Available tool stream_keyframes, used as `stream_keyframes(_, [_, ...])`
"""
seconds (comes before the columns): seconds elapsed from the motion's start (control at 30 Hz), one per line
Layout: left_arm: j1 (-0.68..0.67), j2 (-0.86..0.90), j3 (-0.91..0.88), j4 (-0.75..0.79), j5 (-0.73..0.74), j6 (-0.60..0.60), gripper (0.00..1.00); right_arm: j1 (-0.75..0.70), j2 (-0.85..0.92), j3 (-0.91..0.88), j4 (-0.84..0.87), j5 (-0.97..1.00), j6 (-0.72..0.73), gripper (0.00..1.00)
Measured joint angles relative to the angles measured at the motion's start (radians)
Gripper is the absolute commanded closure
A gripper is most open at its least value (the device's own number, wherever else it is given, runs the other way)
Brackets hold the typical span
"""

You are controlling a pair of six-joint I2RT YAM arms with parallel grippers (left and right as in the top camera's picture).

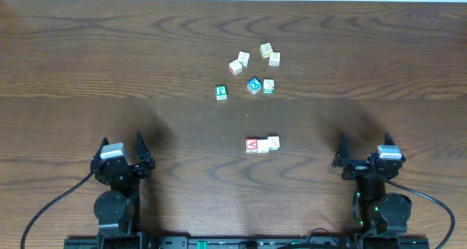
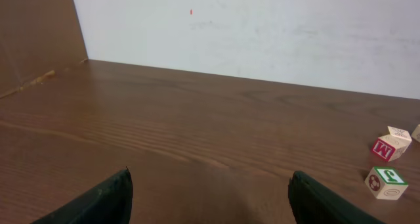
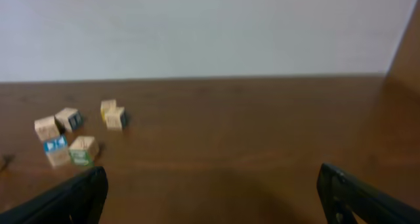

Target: Lift 3 blocks

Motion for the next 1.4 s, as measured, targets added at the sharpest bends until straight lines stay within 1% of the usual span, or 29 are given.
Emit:
stream_keyframes(0.13, [0.0,0.0,0.0,0.0,0.0,0.0,0.23,0.0,0.0,0.0,0.0,0.007,0.014,0.01])
stream_keyframes(0.37, [0.0,0.0,0.0,0.0,0.0,0.0,0.24,0.0,0.0,0.0,0.0,0.006,-0.005,0.01])
stream_keyframes(1.4, [0.0,0.0,0.0,0.0,0.0,0.0,0.24,0.0,0.0,0.0,0.0,0.006,-0.005,0.01])
